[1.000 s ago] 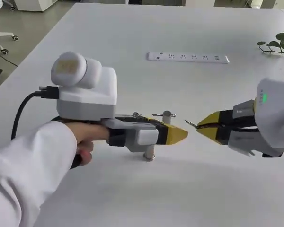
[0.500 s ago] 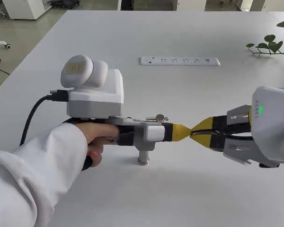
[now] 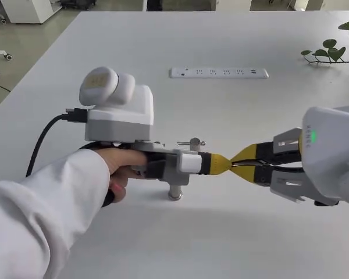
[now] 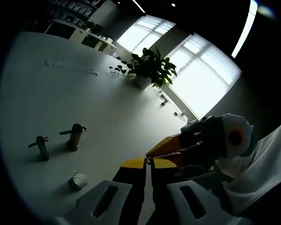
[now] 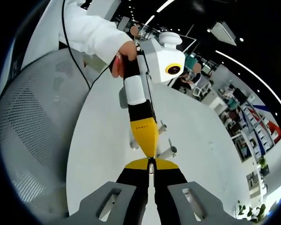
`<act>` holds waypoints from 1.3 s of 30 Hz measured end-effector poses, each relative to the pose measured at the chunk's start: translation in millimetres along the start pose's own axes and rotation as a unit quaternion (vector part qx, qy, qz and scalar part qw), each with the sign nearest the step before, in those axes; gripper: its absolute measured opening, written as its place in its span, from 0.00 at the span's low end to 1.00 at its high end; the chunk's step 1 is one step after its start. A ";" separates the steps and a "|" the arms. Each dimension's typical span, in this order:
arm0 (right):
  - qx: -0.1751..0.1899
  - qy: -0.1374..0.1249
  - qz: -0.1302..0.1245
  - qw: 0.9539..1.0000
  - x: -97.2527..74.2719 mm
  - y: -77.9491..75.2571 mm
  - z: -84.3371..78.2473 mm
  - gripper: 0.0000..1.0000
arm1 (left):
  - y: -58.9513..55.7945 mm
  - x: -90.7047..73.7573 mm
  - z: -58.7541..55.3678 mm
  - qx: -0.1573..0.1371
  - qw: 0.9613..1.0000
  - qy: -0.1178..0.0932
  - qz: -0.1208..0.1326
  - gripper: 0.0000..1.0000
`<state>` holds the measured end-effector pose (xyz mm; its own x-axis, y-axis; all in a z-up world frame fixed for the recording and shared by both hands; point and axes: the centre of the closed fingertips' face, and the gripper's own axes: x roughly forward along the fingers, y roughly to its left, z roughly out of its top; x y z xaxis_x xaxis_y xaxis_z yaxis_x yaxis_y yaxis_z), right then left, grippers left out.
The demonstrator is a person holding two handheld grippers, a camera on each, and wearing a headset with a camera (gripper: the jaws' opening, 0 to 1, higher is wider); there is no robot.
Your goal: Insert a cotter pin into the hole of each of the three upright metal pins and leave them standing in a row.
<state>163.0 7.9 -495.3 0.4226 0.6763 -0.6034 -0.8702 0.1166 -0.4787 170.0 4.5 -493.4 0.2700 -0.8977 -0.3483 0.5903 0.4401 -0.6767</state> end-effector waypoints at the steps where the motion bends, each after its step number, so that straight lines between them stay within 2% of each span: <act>1: 0.000 -0.001 -0.001 1.000 -0.2 -0.1 0.4 0.00 | 0.6 0.0 0.6 -0.005 1.000 -0.003 0.001 0.01; 9: -0.003 -0.001 0.000 1.000 -1.2 -0.1 0.5 0.00 | 0.1 0.5 0.9 -0.030 1.000 -0.006 -0.001 0.01; 11: -0.006 -0.001 0.000 1.000 -1.1 0.6 0.5 0.00 | -0.9 0.3 0.5 -0.021 1.000 -0.006 0.000 0.00; 13: -0.010 -0.001 0.005 1.000 -0.6 2.4 0.1 0.00 | -0.3 0.1 -1.6 -0.021 1.000 -0.002 0.002 0.00; 14: -0.021 -0.001 0.011 1.000 0.6 5.5 -0.4 0.00 | 0.4 -0.3 -5.0 -0.027 1.000 0.007 0.004 0.00; 17: -0.026 0.001 0.012 1.000 2.7 7.3 -1.2 0.00 | 2.2 -0.8 -7.2 -0.019 1.000 0.008 0.009 0.00; 19: -0.021 -0.001 0.013 1.000 3.2 7.9 -1.0 0.00 | 2.0 -2.1 -7.8 -0.011 1.000 0.006 0.011 0.00; 21: -0.006 0.003 0.020 1.000 3.2 10.5 -4.4 0.00 | 2.9 -4.8 -8.0 -0.017 1.000 0.007 0.010 0.00; 23: 0.025 -0.006 0.027 0.999 3.6 12.9 -6.4 0.03 | 5.4 -7.8 -6.9 -0.027 1.000 0.003 0.012 0.00; 25: 0.057 -0.008 0.028 0.998 3.1 12.7 -10.8 0.06 | 7.3 -12.7 -6.0 -0.015 1.000 0.001 0.018 0.00; 27: 0.095 -0.019 0.034 0.995 2.4 13.6 -11.8 0.07 | 7.6 -17.9 -4.7 0.000 1.000 -0.001 0.019 0.00; 30: 0.174 -0.045 0.055 0.982 3.7 15.0 -12.9 0.12 | 3.9 -25.1 -1.8 0.042 0.999 -0.004 0.015 0.00; 31: 0.197 -0.052 0.064 0.977 3.4 16.1 -12.8 0.13 | 4.4 -27.9 -2.3 0.068 0.998 -0.001 0.018 0.00; 32: 0.210 -0.060 0.067 0.974 3.2 16.1 -10.9 0.14 | 4.8 -29.5 -3.5 0.088 0.996 0.003 0.020 0.00; 33: 0.232 -0.071 0.077 0.967 2.7 17.7 -8.3 0.15 | 4.7 -31.6 -5.5 0.113 0.993 0.009 0.022 0.00; 34: 0.243 -0.080 0.078 0.964 2.5 16.9 -5.8 0.16 | 4.2 -32.3 -6.2 0.128 0.991 0.010 0.021 0.00; 35: 0.251 -0.089 0.083 0.960 2.2 17.5 -3.3 0.16 | 2.6 -33.1 -6.7 0.141 0.990 0.010 0.018 0.00; 36: 0.265 -0.095 0.096 0.955 1.5 20.3 0.2 0.16 | -3.8 -33.9 -7.8 0.152 0.988 0.009 0.002 0.00; 39: 0.274 -0.103 0.113 0.949 1.7 24.9 5.1 0.16 | -13.4 -35.7 -9.5 0.188 0.982 0.009 -0.016 0.00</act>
<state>140.7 15.6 -504.9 0.1994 0.8507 -0.4863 -0.9579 0.2738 0.0861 145.3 30.8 -478.1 0.2348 -0.9091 -0.3442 0.8389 0.3684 -0.4008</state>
